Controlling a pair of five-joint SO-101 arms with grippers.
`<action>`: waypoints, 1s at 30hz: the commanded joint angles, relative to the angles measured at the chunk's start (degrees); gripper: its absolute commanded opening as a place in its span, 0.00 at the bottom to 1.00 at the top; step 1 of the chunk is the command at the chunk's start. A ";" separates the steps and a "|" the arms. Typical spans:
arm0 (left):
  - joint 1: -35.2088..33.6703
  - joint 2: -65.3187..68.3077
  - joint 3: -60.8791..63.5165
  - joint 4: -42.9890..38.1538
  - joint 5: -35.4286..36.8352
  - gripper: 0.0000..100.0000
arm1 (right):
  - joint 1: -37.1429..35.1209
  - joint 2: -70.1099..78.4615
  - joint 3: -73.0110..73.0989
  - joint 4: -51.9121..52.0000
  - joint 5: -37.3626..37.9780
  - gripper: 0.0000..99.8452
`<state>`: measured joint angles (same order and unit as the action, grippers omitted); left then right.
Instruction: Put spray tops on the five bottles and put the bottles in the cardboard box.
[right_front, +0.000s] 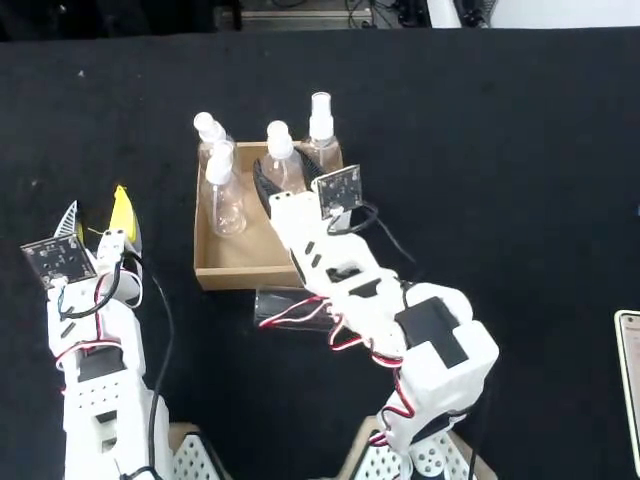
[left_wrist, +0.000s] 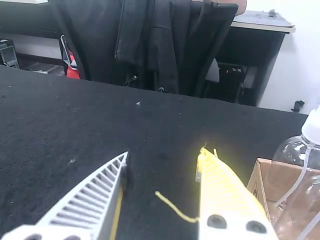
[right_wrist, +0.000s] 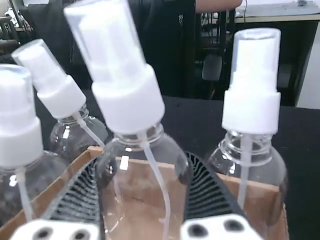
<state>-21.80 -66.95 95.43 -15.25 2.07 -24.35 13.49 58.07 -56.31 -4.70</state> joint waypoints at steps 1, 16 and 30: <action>0.13 -0.35 1.27 -1.32 -0.44 0.19 | -1.23 0.75 -3.30 0.09 0.53 0.01; 0.13 -0.35 1.27 -1.14 -0.44 0.19 | -2.99 7.87 -4.79 -5.45 0.88 0.01; 0.13 -0.35 1.27 -1.14 -0.44 0.19 | -3.08 8.13 -4.70 -5.36 0.88 0.16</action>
<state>-21.80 -66.95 95.43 -15.25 2.07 -26.55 22.02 53.49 -59.91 -4.18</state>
